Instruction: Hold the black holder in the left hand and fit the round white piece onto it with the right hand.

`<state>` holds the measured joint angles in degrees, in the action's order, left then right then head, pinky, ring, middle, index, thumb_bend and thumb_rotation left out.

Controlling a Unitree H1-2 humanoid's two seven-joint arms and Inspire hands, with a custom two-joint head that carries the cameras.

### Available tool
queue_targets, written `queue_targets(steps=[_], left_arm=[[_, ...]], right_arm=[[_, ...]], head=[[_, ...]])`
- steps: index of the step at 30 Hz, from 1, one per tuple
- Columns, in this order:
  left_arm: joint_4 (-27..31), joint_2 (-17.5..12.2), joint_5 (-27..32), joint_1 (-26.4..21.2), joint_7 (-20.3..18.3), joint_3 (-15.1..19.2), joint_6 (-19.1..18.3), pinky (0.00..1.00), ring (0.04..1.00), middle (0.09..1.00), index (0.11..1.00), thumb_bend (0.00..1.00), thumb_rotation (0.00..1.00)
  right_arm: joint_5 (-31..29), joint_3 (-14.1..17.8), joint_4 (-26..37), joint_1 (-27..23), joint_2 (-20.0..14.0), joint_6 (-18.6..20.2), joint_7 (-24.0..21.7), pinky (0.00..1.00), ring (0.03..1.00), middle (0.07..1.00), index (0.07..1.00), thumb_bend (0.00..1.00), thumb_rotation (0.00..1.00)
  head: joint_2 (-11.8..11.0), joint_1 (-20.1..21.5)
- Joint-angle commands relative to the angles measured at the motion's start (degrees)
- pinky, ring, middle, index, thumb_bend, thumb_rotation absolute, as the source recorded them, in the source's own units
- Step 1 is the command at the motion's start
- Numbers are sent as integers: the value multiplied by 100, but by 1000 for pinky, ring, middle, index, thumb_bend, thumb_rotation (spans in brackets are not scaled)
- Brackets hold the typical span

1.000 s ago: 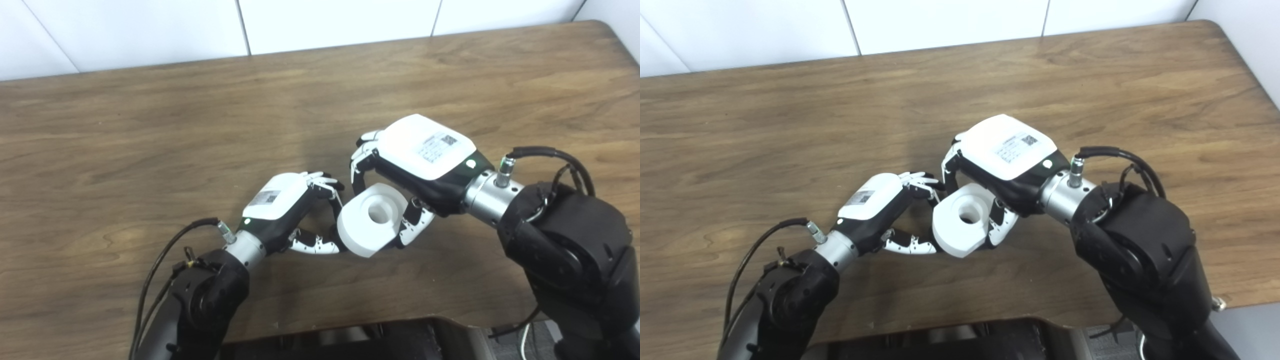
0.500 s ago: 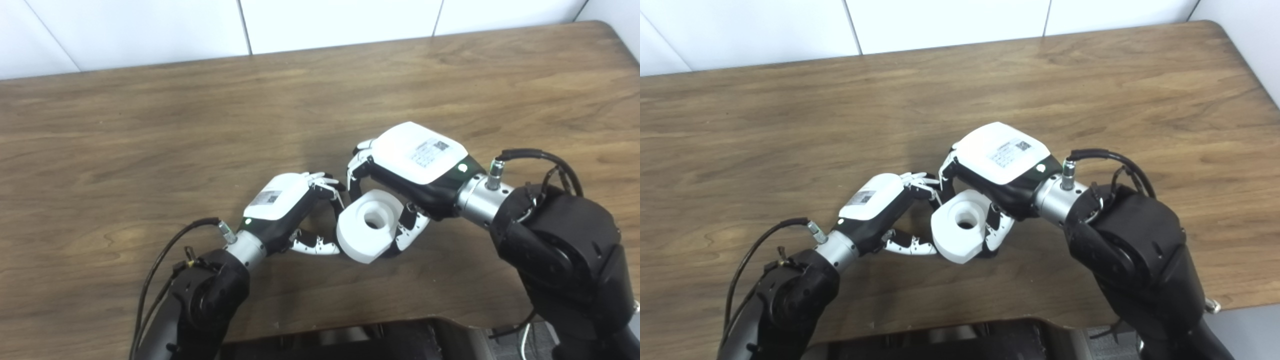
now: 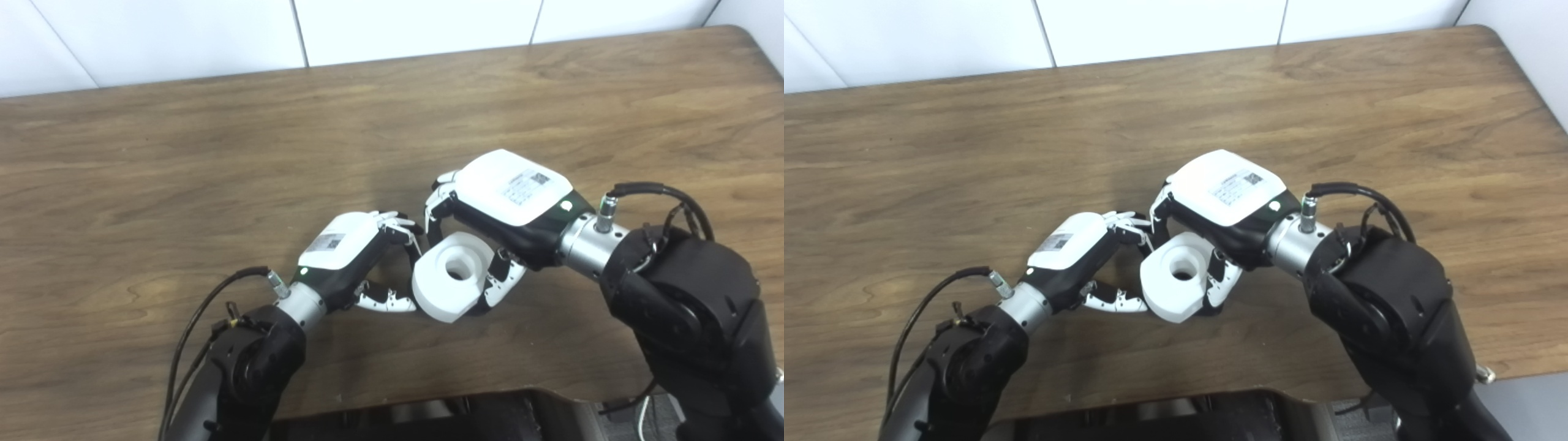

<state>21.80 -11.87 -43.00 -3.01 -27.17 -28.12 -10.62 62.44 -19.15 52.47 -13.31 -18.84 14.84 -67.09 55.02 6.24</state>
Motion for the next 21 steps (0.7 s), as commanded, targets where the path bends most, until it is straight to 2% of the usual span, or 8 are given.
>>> queue_targets(steps=[1,13,14,15,17,21], left_arm=[[81,-18,-21,-26,-114,-29,-41,922,912,827,490,510,55],[75,-14,-49,-29,-126,-30,-51,921,913,829,490,510,55],[73,-15,-49,-32,-130,-32,-56,923,914,829,490,510,55],[72,-16,-48,-35,-135,-33,-59,924,916,830,490,510,55],[66,-18,-38,-39,-129,-32,-50,925,917,830,490,510,55],[47,-18,-6,-39,-99,-23,-7,924,915,828,490,510,54]], right_arm=[[5,-33,-4,-25,-25,-200,-504,778,853,756,482,525,139],[196,-181,-14,-93,-77,-81,-556,787,875,770,491,524,157],[193,-193,-14,-103,-92,-64,-556,788,875,770,531,733,225],[186,-200,-13,-112,-103,-48,-556,787,875,771,559,868,274],[179,-205,-10,-135,-123,-17,-556,788,879,772,577,949,306],[125,-211,8,-226,-191,112,-565,798,898,777,591,991,328]], head=[[1,1],[5,8],[5,8],[5,8],[5,8],[5,8]])
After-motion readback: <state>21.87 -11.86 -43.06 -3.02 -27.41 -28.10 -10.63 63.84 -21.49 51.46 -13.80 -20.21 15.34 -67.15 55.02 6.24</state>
